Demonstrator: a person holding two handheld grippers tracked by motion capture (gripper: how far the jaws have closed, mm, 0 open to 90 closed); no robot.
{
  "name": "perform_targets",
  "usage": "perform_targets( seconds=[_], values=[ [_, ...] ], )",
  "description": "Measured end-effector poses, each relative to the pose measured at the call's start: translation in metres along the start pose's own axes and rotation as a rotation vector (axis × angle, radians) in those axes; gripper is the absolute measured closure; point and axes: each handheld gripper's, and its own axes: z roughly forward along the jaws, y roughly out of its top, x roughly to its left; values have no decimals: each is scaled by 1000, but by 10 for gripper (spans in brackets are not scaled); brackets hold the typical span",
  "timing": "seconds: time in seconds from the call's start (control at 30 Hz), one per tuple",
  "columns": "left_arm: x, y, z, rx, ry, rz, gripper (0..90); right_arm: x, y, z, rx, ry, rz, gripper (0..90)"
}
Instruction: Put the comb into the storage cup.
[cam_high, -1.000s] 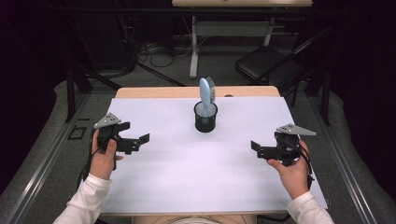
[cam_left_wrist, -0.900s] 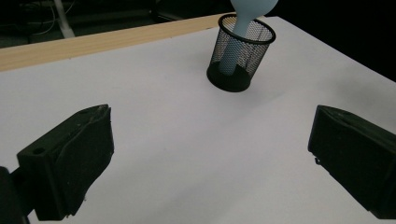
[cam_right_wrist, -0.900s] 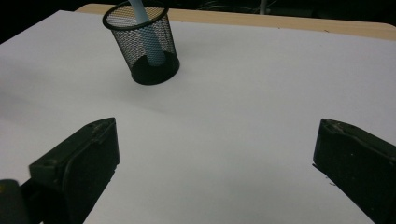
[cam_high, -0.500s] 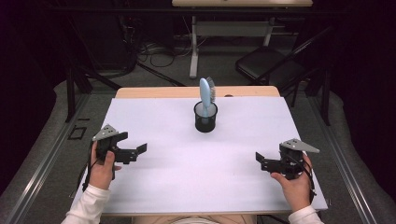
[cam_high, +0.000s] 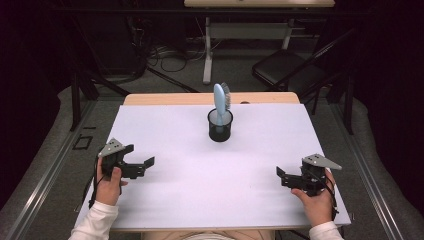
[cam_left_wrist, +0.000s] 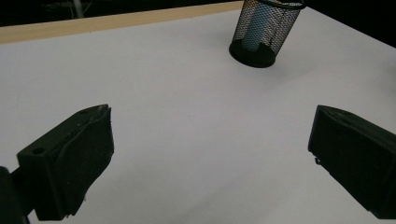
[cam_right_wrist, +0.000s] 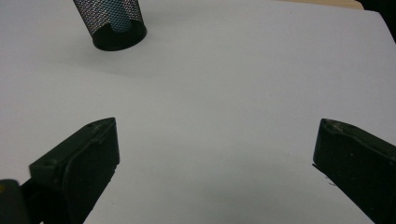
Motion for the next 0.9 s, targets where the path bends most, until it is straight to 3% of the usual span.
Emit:
perform_targets(
  seconds=[0.2, 0.33, 0.5, 0.9],
  values=[
    [4, -5, 3, 4, 13, -12, 5, -3, -5, 1, -3, -1, 14, 2],
    [8, -8, 4, -5, 26, 1, 5, -3, -7, 2, -11, -2, 4, 2],
    [14, -12, 6, -12, 39, -12, 5, -2, -9, 4, -11, -7, -4, 8],
    [15, -16, 8, -8, 41, 0, 5, 1, -12, 9, 0, -9, -2, 9]
  ],
)
